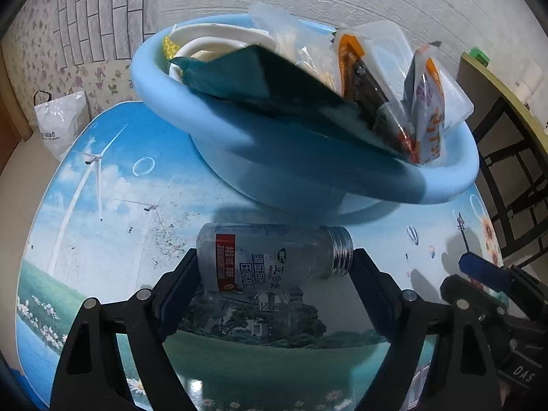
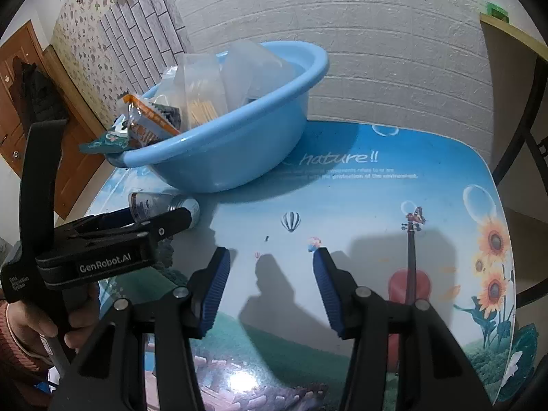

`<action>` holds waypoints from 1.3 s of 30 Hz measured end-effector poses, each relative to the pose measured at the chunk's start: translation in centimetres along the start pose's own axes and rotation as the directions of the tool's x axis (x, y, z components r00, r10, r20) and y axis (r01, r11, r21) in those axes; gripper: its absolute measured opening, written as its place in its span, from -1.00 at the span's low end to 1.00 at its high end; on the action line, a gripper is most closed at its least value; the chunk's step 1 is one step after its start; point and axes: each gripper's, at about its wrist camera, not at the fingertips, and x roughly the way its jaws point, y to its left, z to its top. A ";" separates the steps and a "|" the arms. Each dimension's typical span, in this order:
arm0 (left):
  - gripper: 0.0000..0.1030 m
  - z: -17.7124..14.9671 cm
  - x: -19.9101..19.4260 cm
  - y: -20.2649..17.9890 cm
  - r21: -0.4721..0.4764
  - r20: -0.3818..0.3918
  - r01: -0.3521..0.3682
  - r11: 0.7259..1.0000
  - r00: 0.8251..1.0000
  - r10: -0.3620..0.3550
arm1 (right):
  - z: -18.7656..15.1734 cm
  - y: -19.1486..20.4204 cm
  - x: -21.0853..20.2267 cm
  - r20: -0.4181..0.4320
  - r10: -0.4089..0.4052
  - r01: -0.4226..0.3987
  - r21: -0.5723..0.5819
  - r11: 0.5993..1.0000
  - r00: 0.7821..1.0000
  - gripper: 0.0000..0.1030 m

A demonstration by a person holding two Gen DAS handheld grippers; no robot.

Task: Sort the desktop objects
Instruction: 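Move the left gripper to the clear water bottle and straddle it, then close the left gripper on the water bottle and lift it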

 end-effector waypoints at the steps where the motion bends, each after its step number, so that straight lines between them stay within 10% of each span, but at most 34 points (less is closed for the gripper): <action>1: 0.66 -0.1 -0.1 -0.1 0.005 0.002 -0.006 1.000 1.000 0.006 | 0.0 0.1 -0.1 0.001 -0.001 0.001 0.001 1.000 1.000 -0.02; 17: 0.66 -2.5 -1.9 0.9 0.036 -0.011 -0.007 0.999 1.000 0.007 | -0.8 2.1 1.1 -0.032 -0.028 0.027 -0.017 0.999 0.999 -0.02; 39: 0.66 -1.8 -5.5 -0.7 0.153 -0.034 0.252 0.955 0.968 -0.250 | -1.5 7.6 0.3 -0.004 0.218 -0.212 -0.254 0.944 0.976 0.30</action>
